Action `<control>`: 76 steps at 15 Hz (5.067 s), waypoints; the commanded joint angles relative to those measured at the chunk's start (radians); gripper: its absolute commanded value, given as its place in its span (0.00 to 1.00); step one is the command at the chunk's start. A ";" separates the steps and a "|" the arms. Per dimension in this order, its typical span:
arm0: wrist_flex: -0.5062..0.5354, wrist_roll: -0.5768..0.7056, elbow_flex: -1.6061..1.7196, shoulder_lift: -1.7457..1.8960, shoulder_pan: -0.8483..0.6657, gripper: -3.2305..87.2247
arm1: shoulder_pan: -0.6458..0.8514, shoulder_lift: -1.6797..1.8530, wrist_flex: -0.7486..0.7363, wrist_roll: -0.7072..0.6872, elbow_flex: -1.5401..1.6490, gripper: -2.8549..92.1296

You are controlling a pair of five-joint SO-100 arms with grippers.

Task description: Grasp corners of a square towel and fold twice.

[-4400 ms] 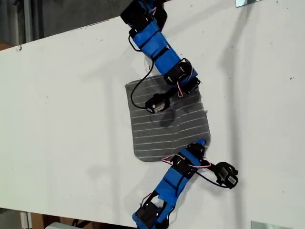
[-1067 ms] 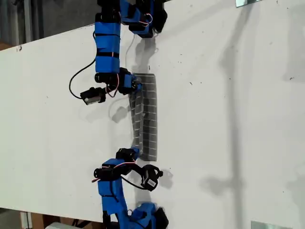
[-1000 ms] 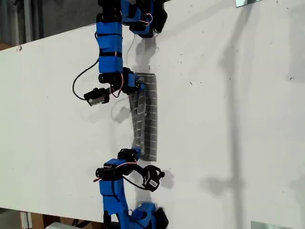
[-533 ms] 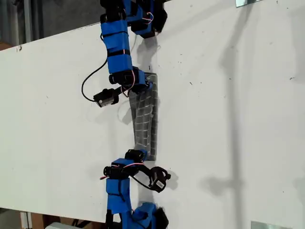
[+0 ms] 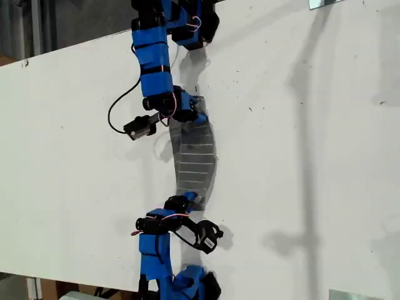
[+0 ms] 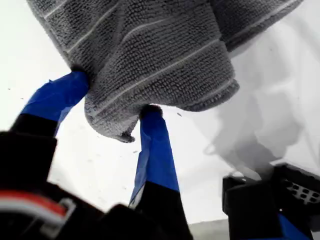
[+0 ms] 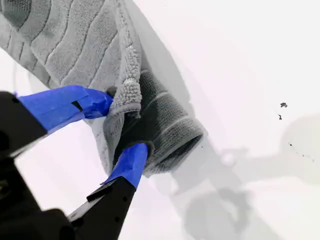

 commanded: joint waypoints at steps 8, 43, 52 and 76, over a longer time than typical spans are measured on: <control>0.095 0.038 -0.075 0.143 -0.084 0.21 | 0.299 0.204 0.170 -0.215 -0.058 0.29; -0.087 -0.179 0.396 0.640 0.041 0.21 | 0.321 -0.066 -0.356 -0.166 0.296 0.03; -0.147 -0.199 0.417 0.606 0.071 0.21 | 0.430 0.557 -0.098 0.077 0.489 0.03; -0.397 -0.281 0.561 0.529 0.146 0.21 | 0.179 -0.324 -0.060 -0.437 -0.765 0.03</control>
